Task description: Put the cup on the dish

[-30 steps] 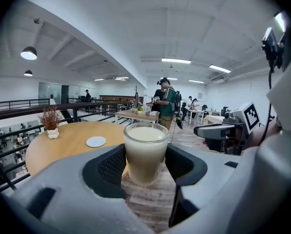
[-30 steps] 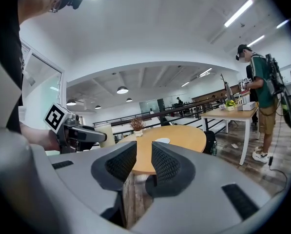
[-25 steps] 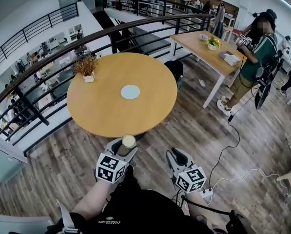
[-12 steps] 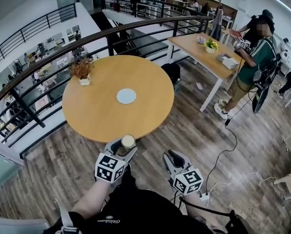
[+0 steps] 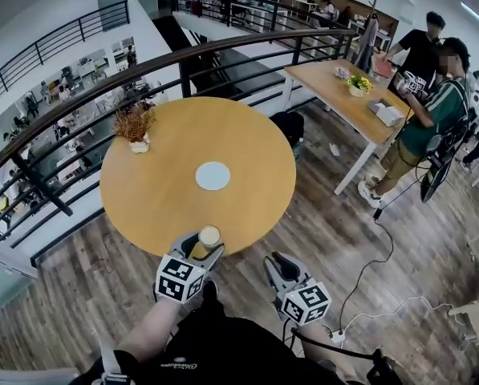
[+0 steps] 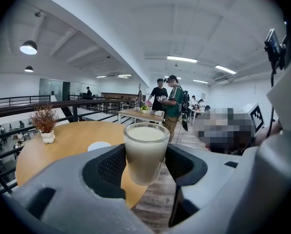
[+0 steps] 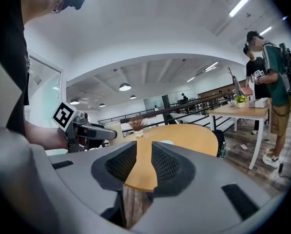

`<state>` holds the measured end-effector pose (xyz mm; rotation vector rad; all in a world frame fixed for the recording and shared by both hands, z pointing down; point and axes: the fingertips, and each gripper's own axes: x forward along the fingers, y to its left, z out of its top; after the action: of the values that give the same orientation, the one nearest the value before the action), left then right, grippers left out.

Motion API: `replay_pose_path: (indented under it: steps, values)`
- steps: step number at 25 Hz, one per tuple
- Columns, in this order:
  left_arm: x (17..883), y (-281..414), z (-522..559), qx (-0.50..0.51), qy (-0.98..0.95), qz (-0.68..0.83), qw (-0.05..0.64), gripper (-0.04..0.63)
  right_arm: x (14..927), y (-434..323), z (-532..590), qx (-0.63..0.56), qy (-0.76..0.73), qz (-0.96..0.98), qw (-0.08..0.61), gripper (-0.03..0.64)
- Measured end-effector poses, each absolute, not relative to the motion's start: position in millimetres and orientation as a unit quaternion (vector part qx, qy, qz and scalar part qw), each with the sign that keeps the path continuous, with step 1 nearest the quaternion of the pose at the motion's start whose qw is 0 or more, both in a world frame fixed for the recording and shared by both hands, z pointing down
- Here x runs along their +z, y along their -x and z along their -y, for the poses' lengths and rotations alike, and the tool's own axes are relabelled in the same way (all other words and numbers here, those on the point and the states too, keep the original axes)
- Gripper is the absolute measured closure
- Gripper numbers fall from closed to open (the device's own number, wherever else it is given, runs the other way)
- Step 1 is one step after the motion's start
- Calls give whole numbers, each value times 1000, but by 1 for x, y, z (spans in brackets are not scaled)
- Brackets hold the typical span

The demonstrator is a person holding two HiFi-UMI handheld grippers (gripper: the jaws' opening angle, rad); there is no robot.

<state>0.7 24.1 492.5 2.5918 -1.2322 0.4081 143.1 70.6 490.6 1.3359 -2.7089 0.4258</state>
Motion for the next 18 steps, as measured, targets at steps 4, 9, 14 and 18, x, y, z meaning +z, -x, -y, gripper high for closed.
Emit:
replay_pose_path:
  steps: [4,9,14,18]
  values:
    - [490,22,20,142,-889,419,120,341,490,-121,-28,145,-442,884,46,538]
    - [482,44,76,146,-892,412,121,341,481,-93,31,146,-441,884,48,538]
    - [474,66,127,143,-896,403,120,341,461,-56,90,131,-434,890,49,538]
    - [478,79,155,146,-901,390,123,341,463,-36,117,131,-438,888,56,538]
